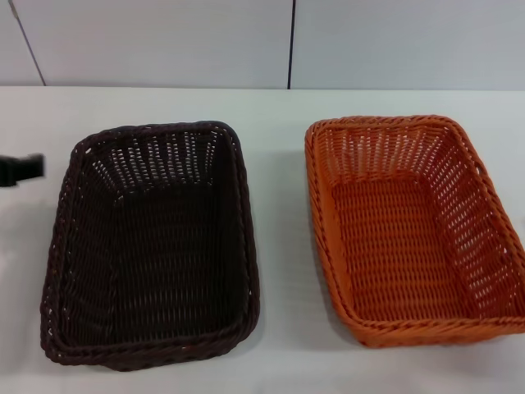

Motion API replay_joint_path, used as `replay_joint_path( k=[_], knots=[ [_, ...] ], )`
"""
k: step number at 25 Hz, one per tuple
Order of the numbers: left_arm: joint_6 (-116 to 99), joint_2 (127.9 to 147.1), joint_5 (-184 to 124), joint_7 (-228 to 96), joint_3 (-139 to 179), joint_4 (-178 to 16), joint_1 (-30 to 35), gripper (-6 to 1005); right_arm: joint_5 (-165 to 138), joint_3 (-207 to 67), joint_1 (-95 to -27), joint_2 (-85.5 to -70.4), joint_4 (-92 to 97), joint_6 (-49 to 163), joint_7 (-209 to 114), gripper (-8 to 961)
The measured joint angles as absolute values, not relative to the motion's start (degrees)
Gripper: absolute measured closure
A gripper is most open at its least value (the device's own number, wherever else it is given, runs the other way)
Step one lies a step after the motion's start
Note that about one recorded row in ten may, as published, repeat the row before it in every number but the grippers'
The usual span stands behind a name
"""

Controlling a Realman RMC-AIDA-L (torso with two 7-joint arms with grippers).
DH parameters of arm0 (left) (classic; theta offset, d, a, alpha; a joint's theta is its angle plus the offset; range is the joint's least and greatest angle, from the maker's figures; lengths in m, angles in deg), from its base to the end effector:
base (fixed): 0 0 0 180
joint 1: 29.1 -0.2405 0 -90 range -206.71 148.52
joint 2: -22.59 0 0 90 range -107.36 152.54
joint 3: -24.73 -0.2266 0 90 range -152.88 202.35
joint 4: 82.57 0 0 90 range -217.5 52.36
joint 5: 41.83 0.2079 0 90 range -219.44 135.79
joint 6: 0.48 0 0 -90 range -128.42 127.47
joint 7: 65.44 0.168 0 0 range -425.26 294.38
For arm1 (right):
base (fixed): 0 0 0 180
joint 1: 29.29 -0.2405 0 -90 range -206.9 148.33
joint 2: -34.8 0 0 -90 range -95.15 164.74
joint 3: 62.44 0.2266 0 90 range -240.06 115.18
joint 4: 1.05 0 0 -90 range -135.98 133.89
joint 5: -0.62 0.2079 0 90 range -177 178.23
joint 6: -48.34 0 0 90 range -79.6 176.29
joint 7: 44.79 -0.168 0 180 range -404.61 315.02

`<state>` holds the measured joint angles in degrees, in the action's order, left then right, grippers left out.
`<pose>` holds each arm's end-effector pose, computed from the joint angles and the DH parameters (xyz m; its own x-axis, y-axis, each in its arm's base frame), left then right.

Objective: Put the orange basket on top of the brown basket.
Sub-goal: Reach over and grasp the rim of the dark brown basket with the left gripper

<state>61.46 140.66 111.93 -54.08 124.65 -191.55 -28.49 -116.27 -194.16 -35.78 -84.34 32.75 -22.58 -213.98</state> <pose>-0.2202 0.3235 0.1095 0.6072 0.6344 0.4785 0.6903 -0.1230 -0.7130 0.3083 0.2846 0.0159 0.6584 0.1328 -0.7409 -0.7509 0.1840 -0.6343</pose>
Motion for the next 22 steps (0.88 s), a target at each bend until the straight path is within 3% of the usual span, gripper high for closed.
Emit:
replay_joint_path(
  k=[15,22],
  knots=[
    [71.5,140.73,115.6,-58.4,120.0,-188.6,-22.9,214,-116.3,-193.8,-35.7,-84.34,32.0,-22.7,-214.0,133],
    [70.8,140.72,115.6,-58.3,119.7,-178.4,-18.4,235,-116.3,-193.7,-36.0,-84.22,31.8,-22.6,-214.0,134]
  ],
)
